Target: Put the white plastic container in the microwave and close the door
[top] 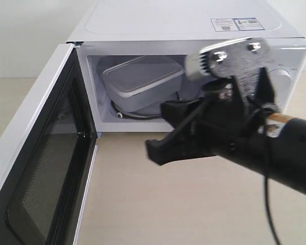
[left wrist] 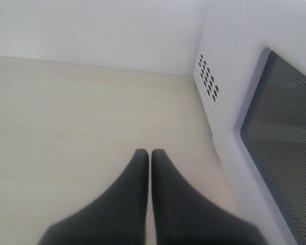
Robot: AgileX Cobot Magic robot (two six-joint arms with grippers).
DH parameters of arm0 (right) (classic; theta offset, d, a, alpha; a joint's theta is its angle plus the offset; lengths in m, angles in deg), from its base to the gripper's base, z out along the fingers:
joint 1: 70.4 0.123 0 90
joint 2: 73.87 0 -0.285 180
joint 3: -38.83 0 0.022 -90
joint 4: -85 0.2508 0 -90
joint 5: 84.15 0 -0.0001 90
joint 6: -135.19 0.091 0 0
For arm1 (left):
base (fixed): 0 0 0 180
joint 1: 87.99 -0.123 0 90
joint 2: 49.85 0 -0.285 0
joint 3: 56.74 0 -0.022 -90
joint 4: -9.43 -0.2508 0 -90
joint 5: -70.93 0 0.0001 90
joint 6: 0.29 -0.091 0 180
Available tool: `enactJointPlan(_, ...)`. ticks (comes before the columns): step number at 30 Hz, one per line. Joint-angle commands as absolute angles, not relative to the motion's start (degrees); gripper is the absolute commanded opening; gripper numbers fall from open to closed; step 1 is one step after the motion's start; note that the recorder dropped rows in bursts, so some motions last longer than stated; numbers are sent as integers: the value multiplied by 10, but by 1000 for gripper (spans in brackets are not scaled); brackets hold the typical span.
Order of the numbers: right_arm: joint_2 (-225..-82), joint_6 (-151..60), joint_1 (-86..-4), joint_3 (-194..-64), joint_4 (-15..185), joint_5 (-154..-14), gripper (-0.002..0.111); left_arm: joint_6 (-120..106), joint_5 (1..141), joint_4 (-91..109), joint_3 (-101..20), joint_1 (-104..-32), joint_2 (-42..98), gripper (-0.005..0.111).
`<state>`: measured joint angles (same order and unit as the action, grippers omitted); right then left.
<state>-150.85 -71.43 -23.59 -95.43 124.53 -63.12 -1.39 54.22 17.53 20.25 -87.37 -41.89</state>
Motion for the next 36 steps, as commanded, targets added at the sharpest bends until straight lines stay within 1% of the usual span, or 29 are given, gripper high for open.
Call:
enactJointPlan(1,-1385,-687,-332,-882,1254,-718,0,-13,542,178,205,-875,-421,4)
enactJointPlan(5,-1224,-672,-437,-818,1254,-799,0,-13,542,178,205,-875,-421,4)
enactJointPlan(10,-1010,-708,-556,-756,1247,-800,0,-13,542,178,205,-875,-421,4)
enactJointPlan(11,-944,-719,-581,-740,1247,-796,0,-13,542,178,205,-875,-421,4)
enactJointPlan(13,-887,-751,-598,-721,1247,-797,0,-13,542,178,205,-875,-421,4)
enactJointPlan(17,-860,-802,-599,-680,1247,-802,0,-13,542,178,205,-875,-421,4)
enactJointPlan(21,-855,-788,-599,-639,1247,-797,0,-13,542,178,205,-875,-421,4)
enactJointPlan(23,-834,-728,-599,-639,1192,-814,0,-13,542,178,205,-875,-421,4)
enactJointPlan(26,-817,-556,-599,-639,1011,-852,0,-13,542,178,205,-875,-421,4)
enactJointPlan(27,-817,-536,-599,-639,990,-854,0,-13,542,178,205,-875,-421,4)
enactJointPlan(31,-817,-481,-599,-639,943,-863,0,-13,542,178,205,-875,-421,4)
enactJointPlan(36,-817,-480,-599,-639,941,-866,0,-13,542,178,205,-875,-421,4)
